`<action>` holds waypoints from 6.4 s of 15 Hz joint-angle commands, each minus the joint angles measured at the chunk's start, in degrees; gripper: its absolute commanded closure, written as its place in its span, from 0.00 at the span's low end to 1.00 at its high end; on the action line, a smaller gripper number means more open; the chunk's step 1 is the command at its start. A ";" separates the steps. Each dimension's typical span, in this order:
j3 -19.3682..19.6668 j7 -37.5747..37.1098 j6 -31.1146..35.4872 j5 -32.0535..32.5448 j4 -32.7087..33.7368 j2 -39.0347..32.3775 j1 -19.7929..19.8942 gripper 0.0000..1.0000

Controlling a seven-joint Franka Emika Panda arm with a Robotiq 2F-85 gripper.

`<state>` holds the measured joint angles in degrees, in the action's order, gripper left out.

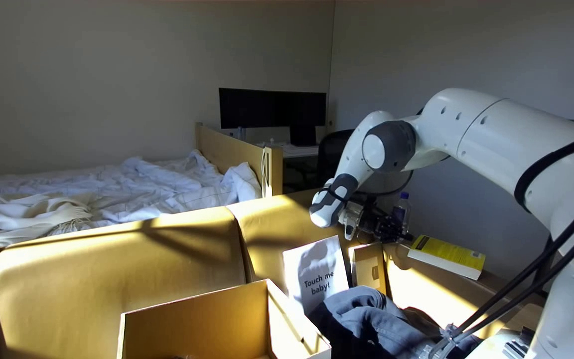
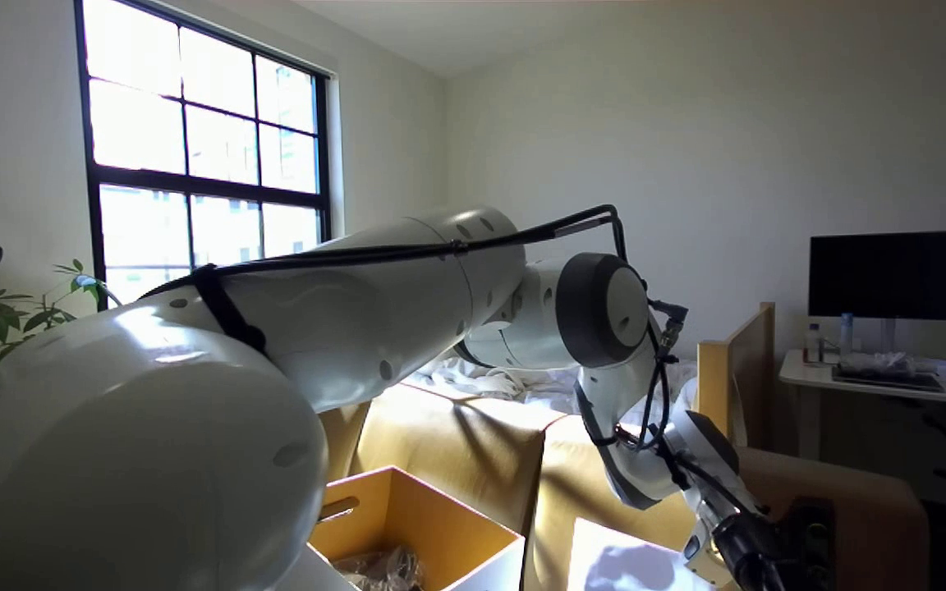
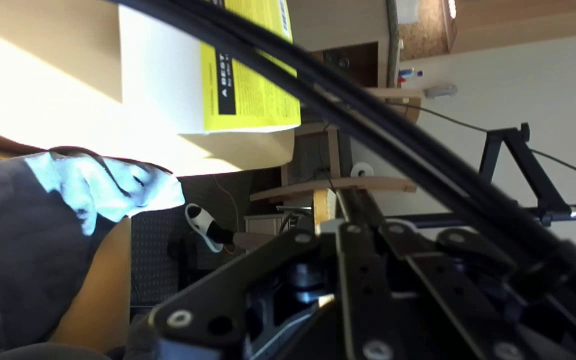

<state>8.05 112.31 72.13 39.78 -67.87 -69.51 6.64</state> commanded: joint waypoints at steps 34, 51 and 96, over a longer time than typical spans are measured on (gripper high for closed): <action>1.82 9.28 80.33 44.20 -66.21 47.65 11.23 1.00; 2.64 15.12 75.93 36.75 -59.98 41.75 9.50 0.04; 3.05 -38.46 53.36 71.34 -50.80 20.39 6.81 0.41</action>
<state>10.70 76.01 126.72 109.07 -118.45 -48.77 13.89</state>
